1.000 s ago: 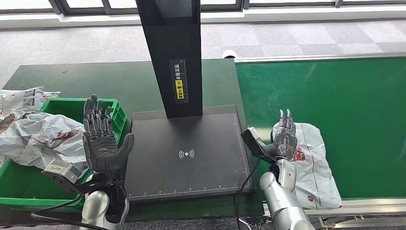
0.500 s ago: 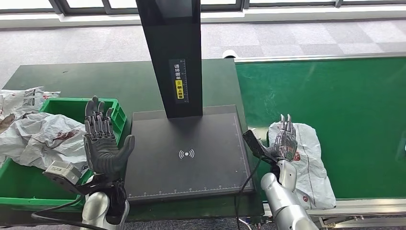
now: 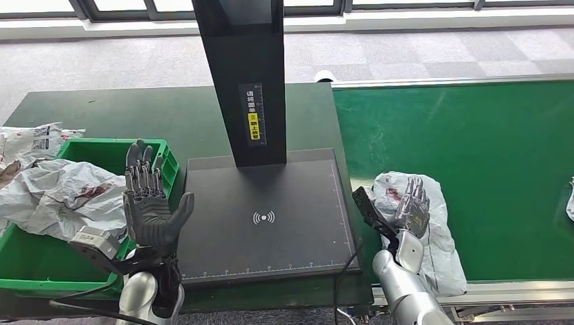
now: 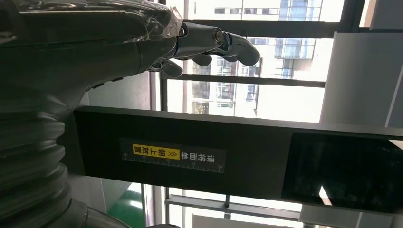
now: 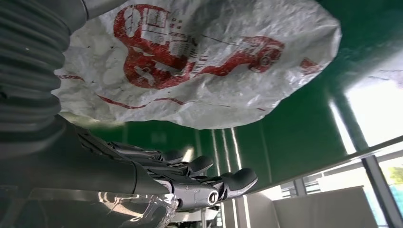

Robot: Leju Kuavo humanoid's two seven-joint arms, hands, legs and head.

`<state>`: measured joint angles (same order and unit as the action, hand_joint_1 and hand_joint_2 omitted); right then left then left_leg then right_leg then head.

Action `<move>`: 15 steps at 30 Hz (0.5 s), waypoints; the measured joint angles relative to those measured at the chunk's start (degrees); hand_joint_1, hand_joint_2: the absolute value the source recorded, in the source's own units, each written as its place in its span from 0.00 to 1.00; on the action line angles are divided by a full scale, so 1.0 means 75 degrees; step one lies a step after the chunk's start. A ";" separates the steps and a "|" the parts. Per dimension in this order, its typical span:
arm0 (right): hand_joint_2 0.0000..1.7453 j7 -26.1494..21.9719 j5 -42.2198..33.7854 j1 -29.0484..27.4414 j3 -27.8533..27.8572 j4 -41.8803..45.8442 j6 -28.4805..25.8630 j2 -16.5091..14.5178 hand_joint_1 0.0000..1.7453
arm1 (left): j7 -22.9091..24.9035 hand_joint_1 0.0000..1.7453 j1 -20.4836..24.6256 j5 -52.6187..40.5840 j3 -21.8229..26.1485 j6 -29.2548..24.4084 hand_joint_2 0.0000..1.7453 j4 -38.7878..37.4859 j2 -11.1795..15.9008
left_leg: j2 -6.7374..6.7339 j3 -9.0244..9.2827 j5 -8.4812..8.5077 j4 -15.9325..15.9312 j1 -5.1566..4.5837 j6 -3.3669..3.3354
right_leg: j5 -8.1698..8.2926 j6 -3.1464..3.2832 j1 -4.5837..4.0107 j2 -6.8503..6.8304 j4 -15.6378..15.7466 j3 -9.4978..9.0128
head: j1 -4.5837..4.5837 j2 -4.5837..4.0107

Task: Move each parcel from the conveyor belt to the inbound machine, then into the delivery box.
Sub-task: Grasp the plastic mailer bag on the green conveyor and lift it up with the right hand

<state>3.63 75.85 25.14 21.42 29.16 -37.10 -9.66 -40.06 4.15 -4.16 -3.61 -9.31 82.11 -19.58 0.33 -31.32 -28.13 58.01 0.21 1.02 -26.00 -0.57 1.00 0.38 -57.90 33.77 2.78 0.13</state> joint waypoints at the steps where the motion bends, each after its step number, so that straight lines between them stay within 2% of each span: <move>1: 1.00 0.0264 0.0134 -0.0026 0.0000 -0.0012 -0.0011 0.0021 0.00 | 0.0006 0.00 0.0001 -0.0009 0.0000 -0.0028 1.00 -0.0022 0.0000 | 0.0000 0.0000 0.0000 0.0000 0.0000 0.0000 | 0.0000 0.0000 0.0000 0.0000 0.0000 0.0001 | 0.0000 0.0000; 6: 1.00 0.1093 0.0520 -0.0118 0.0050 -0.0055 -0.0077 0.0197 0.00 | 0.0071 0.00 -0.0006 -0.0020 0.0000 -0.0139 1.00 -0.0162 0.0000 | 0.0000 -0.0001 0.0000 0.0000 0.0000 0.0000 | 0.0000 0.0000 0.0001 0.0000 0.0000 0.0001 | 0.0001 0.0000; 15: 1.00 0.1404 0.0685 -0.0192 0.0227 -0.0184 0.0051 0.0432 0.00 | 0.0032 0.00 0.0007 -0.0068 0.0000 -0.0230 1.00 -0.0514 0.0000 | -0.0002 -0.0001 0.0000 0.0000 0.0000 0.0000 | 0.0000 0.0000 0.0002 0.0000 0.0000 0.0002 | 0.0000 0.0000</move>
<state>14.16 80.99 23.70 23.12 27.78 -36.71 -6.41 -39.82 4.20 -4.67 -3.61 -11.04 78.25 -19.58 0.32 -31.33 -28.13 58.01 0.21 1.02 -26.00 -0.57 1.01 0.38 -57.90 33.79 2.78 0.13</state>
